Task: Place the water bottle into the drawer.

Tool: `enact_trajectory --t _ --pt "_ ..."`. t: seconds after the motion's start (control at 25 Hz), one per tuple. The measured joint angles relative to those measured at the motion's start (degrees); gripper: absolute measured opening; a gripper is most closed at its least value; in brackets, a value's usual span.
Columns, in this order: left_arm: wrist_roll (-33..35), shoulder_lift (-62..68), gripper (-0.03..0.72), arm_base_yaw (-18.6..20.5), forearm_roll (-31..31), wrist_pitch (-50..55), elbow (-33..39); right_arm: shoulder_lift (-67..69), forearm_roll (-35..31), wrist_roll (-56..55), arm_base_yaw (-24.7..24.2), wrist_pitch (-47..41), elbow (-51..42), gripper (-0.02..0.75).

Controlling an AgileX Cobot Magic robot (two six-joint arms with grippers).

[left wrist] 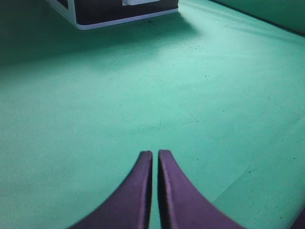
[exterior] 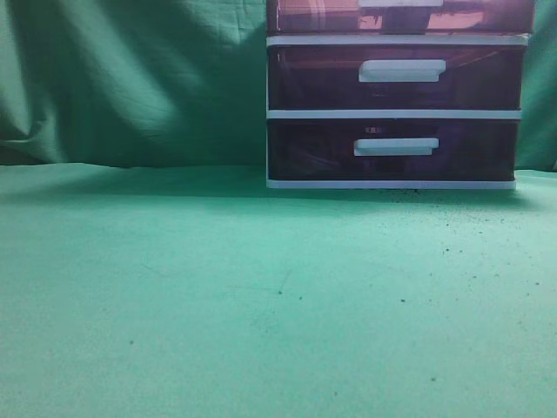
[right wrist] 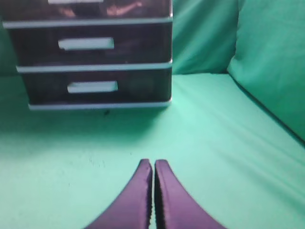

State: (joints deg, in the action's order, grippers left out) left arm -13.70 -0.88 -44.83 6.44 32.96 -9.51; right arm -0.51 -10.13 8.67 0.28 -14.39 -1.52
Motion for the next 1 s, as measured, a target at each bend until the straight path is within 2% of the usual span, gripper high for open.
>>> enact_trajectory --t 0.2,0.88,1.0 --pt "0.0 0.0 0.000 0.0 0.0 0.0 0.0 0.0 1.1 -3.1 0.0 -6.7 -0.1 0.000" --pt "0.0 0.0 0.000 0.0 0.0 0.0 0.0 0.0 1.3 -4.5 0.0 -7.4 -0.1 0.000" --pt "0.0 0.0 0.000 0.0 5.2 0.0 0.0 0.0 1.3 -4.5 0.0 -7.4 -0.1 0.000"
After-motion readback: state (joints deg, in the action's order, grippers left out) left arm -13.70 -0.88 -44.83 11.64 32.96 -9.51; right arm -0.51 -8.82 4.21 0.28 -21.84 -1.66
